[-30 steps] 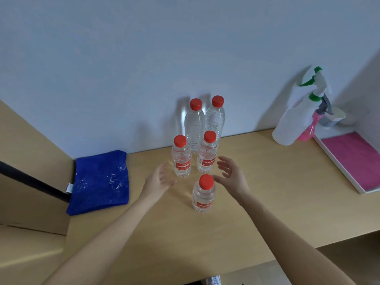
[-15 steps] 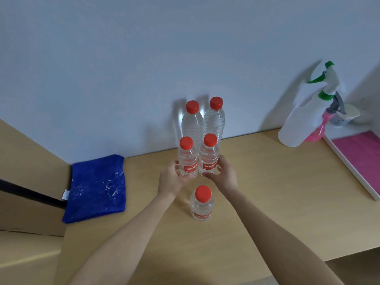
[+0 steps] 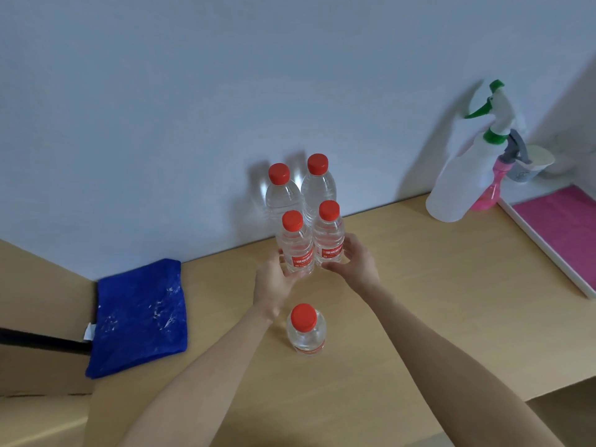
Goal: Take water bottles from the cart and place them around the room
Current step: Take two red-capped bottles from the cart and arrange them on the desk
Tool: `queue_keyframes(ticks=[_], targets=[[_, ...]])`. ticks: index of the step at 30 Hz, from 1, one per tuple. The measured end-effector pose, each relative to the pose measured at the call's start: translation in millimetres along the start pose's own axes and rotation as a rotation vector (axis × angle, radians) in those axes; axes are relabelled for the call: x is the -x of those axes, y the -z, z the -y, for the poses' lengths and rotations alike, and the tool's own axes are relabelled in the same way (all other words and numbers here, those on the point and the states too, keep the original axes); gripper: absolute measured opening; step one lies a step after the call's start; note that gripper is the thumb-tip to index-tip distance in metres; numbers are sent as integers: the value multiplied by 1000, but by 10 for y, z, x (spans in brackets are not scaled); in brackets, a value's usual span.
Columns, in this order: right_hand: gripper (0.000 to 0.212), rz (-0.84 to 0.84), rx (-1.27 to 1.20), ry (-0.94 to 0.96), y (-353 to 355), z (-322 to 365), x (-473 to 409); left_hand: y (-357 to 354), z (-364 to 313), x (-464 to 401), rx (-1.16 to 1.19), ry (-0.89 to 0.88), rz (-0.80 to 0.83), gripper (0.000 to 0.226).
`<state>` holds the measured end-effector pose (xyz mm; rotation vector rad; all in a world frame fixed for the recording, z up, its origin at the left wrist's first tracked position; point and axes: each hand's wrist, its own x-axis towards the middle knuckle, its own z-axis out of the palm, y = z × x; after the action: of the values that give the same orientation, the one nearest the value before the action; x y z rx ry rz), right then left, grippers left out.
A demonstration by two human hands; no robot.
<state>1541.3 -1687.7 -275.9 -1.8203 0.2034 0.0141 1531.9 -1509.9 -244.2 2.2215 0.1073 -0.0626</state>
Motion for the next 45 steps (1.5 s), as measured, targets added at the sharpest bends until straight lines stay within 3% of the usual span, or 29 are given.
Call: queue_keyframes(ticks=[28, 45], targets=[[59, 65, -89, -36, 72, -28, -79, -37, -20, 28, -5, -3, -2, 58], [58, 12, -47, -30, 18, 2, -17, -24, 26, 56, 12, -71, 22, 50]])
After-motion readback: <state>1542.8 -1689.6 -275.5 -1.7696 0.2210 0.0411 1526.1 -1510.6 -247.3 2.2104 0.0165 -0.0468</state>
